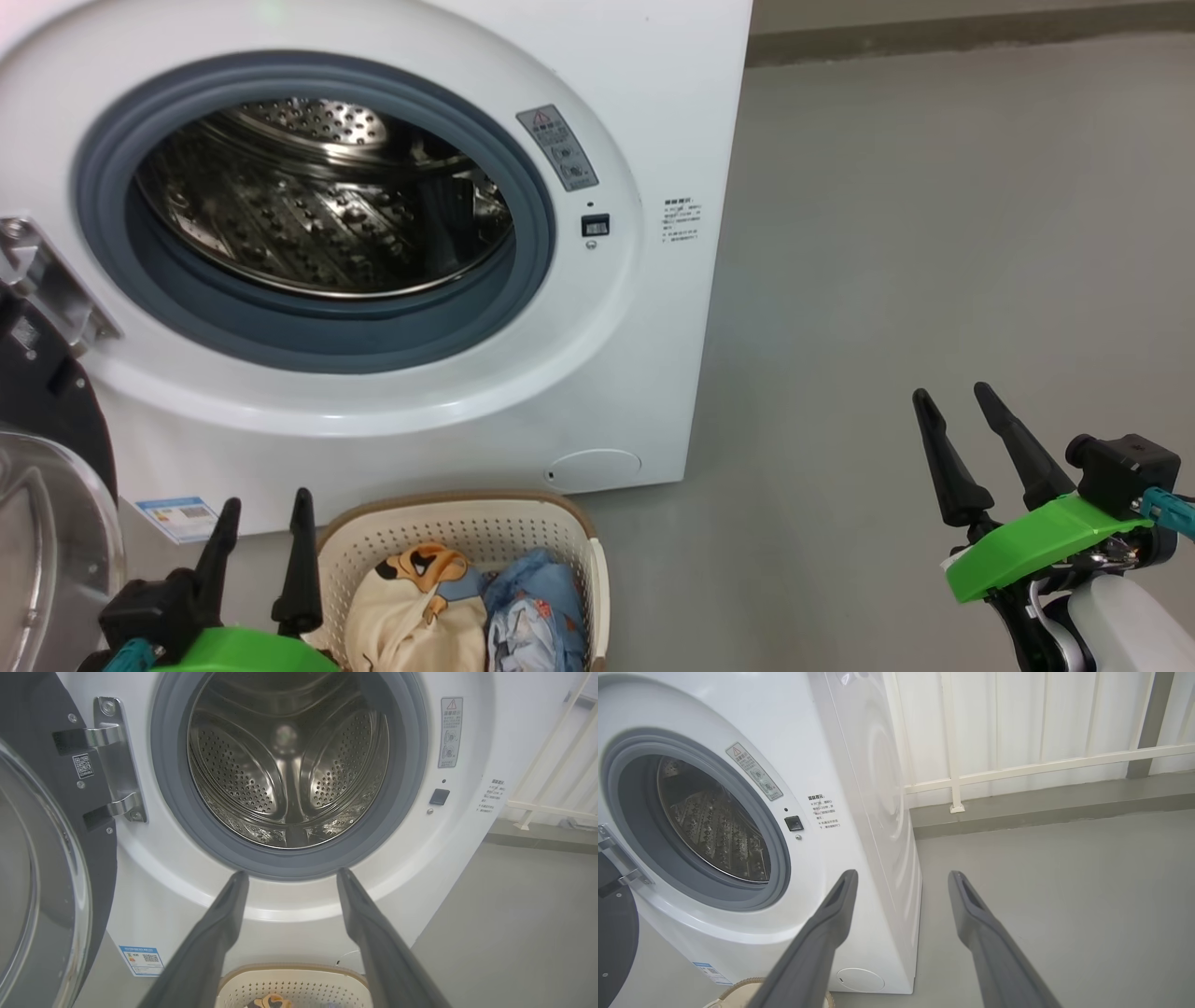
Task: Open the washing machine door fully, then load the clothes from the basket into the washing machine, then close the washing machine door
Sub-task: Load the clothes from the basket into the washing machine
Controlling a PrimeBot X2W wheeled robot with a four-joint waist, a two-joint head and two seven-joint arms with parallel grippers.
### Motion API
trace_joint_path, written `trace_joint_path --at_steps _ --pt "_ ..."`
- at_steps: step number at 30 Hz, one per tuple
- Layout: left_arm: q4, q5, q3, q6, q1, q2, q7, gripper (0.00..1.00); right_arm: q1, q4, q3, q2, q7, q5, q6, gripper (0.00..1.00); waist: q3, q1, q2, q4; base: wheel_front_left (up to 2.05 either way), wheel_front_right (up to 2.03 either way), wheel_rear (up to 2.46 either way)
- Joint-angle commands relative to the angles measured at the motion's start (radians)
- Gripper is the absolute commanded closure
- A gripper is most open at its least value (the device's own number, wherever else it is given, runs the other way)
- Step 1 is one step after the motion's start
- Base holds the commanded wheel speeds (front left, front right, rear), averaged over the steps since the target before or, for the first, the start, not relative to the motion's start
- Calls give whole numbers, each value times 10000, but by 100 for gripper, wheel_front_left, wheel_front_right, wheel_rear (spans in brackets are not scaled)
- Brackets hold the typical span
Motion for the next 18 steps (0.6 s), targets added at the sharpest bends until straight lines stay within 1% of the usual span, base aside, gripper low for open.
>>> trace_joint_path --at_steps 1,10,18 --pt "-107 -8 299 -48 -460 211 -41 0 -326 -213 111 -112 -122 -35 75 0 142 0 -1 -53 0 0 0" --pt "260 -34 95 -230 -915 152 30 0 -522 -271 56 -61 -122 -78 75 0 1001 0 -1 -182 0 0 0" --pt "923 -72 -48 -413 -1426 115 89 0 -798 -356 11 13 -122 -134 75 0 1794 0 -1 -291 0 0 0"
